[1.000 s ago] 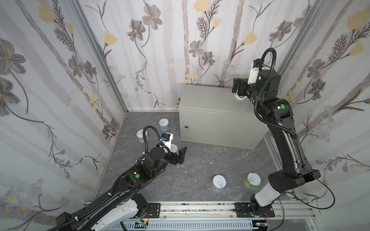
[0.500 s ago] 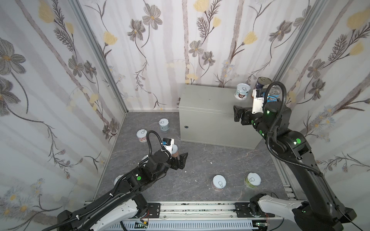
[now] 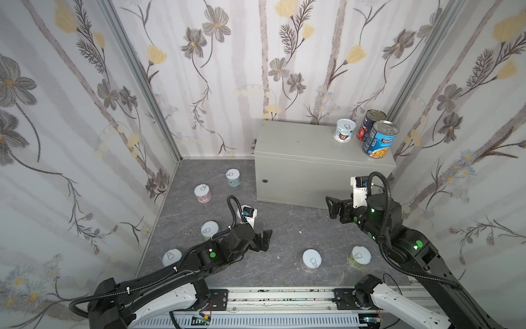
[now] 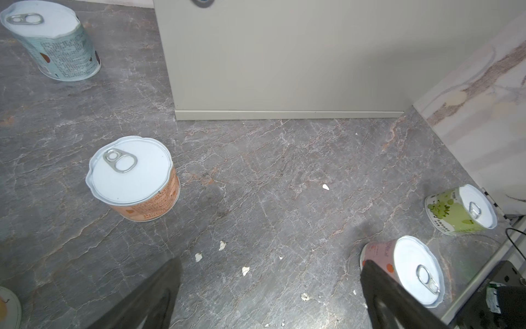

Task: Place and organize the canned foods onto the counter
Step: 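Lower the right gripper to the floor and grasp the pink-labelled can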

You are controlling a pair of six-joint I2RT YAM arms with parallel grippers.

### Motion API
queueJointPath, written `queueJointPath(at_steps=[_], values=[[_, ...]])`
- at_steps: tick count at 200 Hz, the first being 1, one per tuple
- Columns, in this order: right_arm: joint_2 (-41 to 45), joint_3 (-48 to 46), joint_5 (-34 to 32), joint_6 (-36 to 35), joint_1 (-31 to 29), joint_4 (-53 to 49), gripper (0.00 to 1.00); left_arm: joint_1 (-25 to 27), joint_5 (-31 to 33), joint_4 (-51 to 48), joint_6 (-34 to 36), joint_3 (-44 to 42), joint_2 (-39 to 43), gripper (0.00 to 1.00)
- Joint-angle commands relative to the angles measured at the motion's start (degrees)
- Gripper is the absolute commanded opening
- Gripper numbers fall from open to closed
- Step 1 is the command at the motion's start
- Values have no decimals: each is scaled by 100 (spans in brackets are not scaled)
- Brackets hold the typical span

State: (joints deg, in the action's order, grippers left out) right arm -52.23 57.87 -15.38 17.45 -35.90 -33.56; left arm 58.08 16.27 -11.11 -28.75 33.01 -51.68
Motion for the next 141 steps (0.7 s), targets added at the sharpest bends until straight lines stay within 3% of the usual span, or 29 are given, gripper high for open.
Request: queueJointPath(at_steps=[1,63,75,141], values=[[221,-456,87,540,-222,112,100,20,113,380,-244,-138,-90,100],[538,-1771,-41,1434,-1067,61,100,36,39,820,-401,-548,-417,100],[530,-1908,-282,1606,-1503,79,100,44,42,871,-419,-618,-439,100],[-299,-2477,-482,2696,-2475,368,100,39,77,1049,-482,-936,-441,100]])
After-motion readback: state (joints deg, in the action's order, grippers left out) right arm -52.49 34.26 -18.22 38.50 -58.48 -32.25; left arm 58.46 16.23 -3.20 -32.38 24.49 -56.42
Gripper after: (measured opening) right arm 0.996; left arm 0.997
